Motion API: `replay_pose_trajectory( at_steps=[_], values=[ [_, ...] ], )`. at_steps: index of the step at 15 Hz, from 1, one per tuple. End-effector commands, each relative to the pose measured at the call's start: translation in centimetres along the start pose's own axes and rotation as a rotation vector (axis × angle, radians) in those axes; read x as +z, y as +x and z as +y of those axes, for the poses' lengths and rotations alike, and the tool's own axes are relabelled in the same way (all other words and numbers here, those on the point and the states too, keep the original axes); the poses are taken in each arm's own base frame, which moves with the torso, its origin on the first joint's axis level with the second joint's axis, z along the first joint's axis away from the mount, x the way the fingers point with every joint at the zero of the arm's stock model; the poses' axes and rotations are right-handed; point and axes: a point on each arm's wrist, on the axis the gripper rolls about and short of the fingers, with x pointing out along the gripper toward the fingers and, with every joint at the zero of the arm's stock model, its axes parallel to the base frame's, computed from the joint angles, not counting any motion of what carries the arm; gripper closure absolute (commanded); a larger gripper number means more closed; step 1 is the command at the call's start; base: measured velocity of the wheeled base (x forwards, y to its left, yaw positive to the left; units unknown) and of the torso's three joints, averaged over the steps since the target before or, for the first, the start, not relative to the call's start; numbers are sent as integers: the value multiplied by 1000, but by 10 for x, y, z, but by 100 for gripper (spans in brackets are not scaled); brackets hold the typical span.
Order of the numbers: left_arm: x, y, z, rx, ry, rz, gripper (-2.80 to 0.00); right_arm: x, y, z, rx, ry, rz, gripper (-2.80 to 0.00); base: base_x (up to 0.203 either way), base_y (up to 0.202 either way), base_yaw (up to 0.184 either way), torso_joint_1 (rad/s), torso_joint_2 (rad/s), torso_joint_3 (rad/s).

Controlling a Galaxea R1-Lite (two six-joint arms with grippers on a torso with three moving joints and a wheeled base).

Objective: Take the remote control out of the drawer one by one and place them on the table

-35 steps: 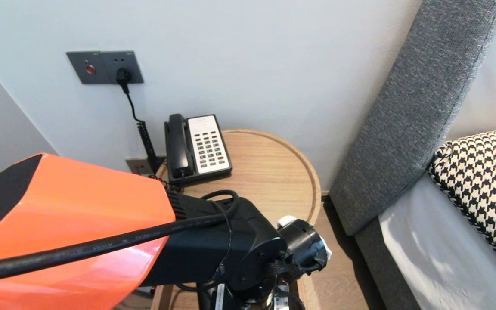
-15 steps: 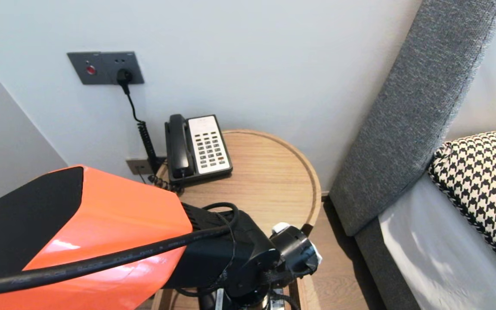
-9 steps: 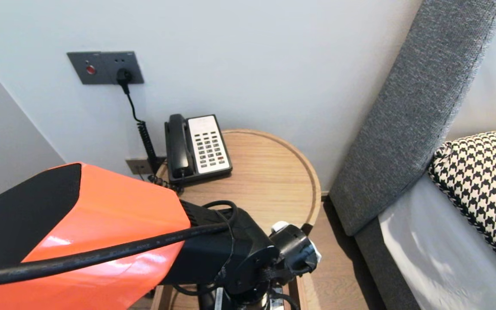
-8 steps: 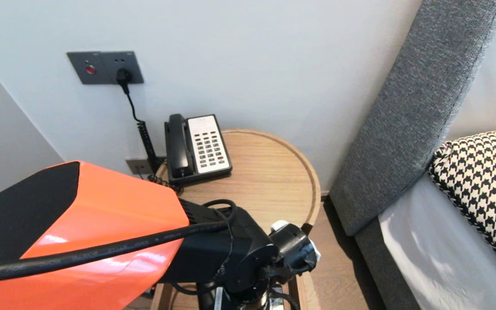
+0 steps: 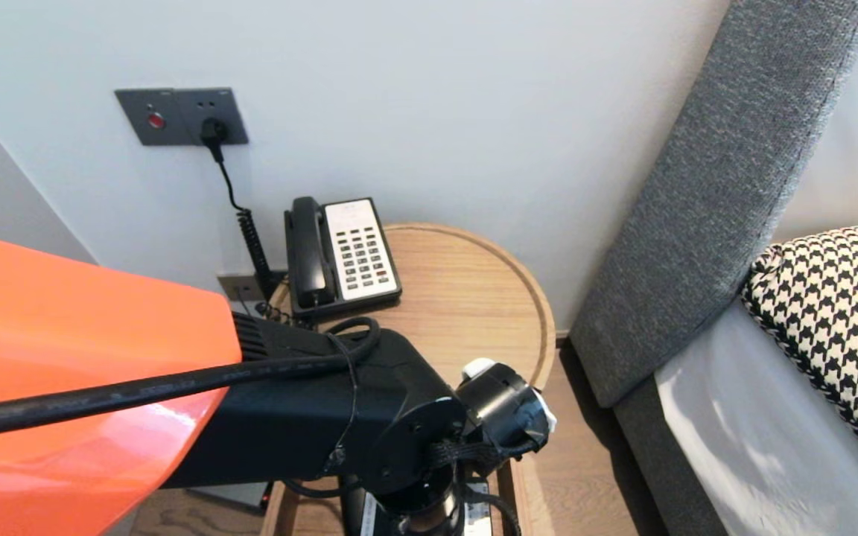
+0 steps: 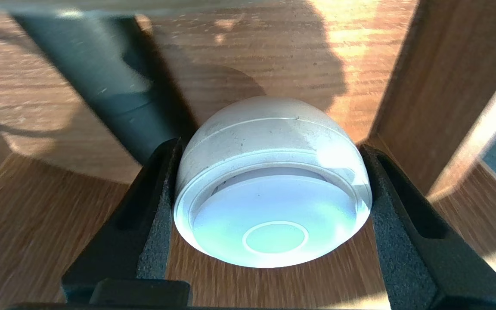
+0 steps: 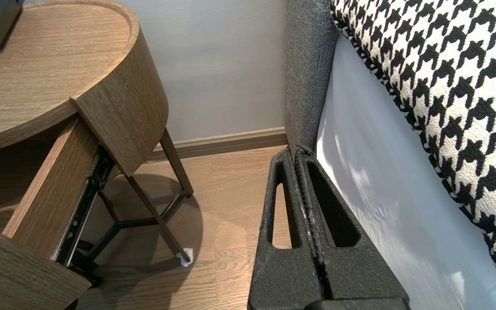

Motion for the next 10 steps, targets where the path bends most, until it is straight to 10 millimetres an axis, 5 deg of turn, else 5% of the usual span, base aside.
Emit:
replay_pose_trajectory(
  at_steps=[1,10],
  values=[
    [-2,-15,3,-21,-6,-15,0,-7,2,0,0,0,26,0,0,0,0,0,0,0],
    [-17,-47,6,-57,28,-26,0,-7,2,0,0,0,26,0,0,0,0,0,0,0]
  ],
)
